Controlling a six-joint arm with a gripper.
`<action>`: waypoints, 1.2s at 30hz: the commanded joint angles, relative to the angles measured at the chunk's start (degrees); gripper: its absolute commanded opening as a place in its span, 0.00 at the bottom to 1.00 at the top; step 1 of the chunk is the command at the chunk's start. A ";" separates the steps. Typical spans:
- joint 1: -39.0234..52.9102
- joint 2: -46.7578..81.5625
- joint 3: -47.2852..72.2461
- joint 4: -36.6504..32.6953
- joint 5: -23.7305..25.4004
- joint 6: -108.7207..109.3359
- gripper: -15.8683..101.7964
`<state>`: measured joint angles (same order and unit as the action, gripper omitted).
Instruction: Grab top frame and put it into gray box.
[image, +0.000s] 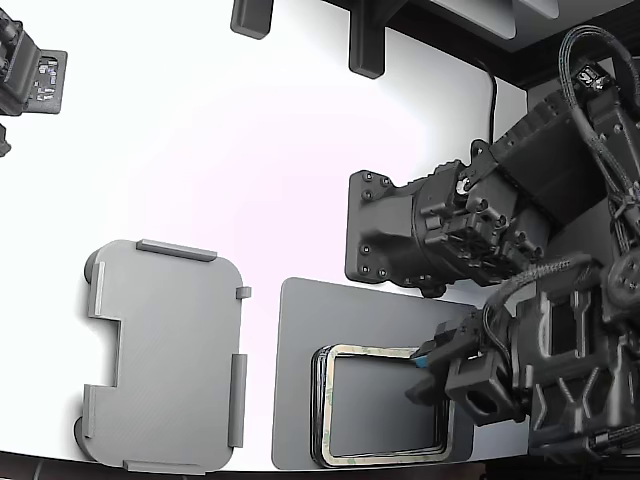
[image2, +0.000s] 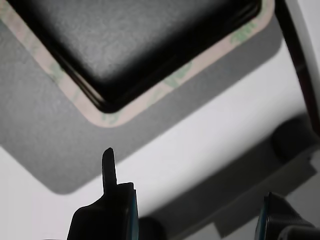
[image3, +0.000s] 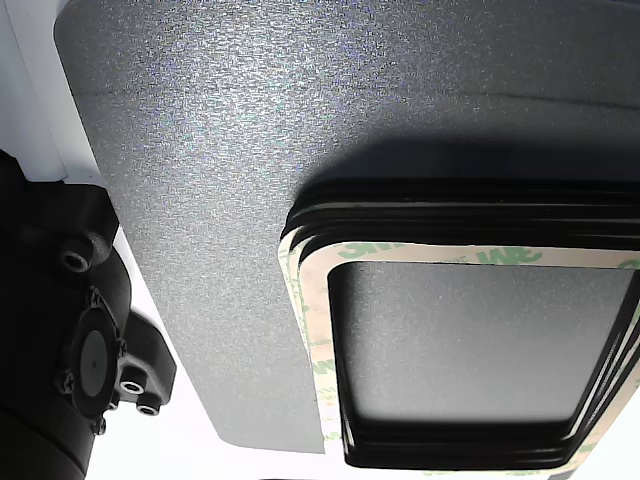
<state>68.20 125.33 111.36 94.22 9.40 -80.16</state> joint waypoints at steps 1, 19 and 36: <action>2.37 -1.85 -2.72 0.26 -0.88 4.22 0.98; 14.68 -26.37 -16.61 0.53 -5.10 0.88 0.95; 19.60 -38.06 -23.29 0.09 -6.77 2.11 0.83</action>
<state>88.33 87.01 89.91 94.22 2.46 -78.05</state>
